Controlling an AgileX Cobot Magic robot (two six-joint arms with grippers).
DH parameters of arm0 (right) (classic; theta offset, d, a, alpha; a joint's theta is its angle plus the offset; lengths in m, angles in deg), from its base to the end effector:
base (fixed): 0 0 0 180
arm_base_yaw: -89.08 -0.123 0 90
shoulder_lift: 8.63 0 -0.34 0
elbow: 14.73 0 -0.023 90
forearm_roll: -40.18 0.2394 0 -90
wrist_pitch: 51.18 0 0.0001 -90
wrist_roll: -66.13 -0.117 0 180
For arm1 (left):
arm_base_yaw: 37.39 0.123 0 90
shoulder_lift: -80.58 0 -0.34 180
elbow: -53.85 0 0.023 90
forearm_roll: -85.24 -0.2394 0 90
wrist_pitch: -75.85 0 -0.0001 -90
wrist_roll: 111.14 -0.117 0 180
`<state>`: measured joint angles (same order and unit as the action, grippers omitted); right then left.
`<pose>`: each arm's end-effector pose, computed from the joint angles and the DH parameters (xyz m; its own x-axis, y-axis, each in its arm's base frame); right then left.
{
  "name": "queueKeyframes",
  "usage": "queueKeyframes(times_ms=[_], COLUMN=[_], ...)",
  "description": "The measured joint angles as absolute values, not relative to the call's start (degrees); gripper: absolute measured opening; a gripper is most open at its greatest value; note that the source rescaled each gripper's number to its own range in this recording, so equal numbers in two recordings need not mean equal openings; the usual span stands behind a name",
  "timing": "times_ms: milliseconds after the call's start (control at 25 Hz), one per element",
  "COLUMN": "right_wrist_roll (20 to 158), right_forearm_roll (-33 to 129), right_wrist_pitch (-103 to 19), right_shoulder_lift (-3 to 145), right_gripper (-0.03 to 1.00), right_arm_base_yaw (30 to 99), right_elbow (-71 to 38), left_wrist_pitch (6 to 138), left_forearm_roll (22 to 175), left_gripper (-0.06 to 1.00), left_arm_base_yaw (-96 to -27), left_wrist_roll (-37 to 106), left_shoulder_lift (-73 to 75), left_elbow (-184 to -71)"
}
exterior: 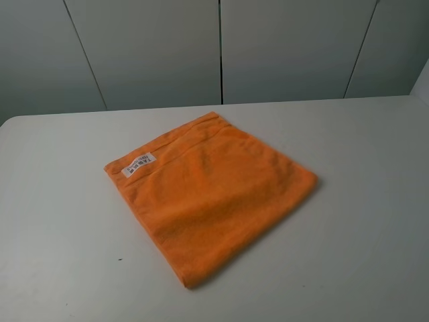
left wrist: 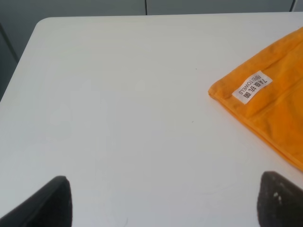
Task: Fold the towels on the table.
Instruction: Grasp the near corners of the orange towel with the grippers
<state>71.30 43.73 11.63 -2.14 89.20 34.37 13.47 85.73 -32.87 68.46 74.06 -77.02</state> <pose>-0.0505 0.0066 0.2601 -0.4712 -0.0608 -0.8800 -0.0757 0.9967 -0.0283 -0.0497 -0.0048 0.2606 -0.4687 -0.0340 -0.8827 -0.0707 0.9975 -0.0009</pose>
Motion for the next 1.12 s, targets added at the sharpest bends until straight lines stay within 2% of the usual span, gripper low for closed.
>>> queueKeyframes(times_ms=[1120], right_wrist_roll=[71.3], right_forearm_roll=[43.7], right_wrist_pitch=[11.6], right_shoulder_lift=[-2.1], right_gripper=[1.0], right_arm_base_yaw=[89.2], right_elbow=[34.4], left_wrist_pitch=[13.5], left_forearm_roll=[85.2], left_gripper=[1.0], left_arm_base_yaw=[-32.9], left_wrist_roll=[68.5], left_shoulder_lift=[74.1], left_elbow=[-77.0])
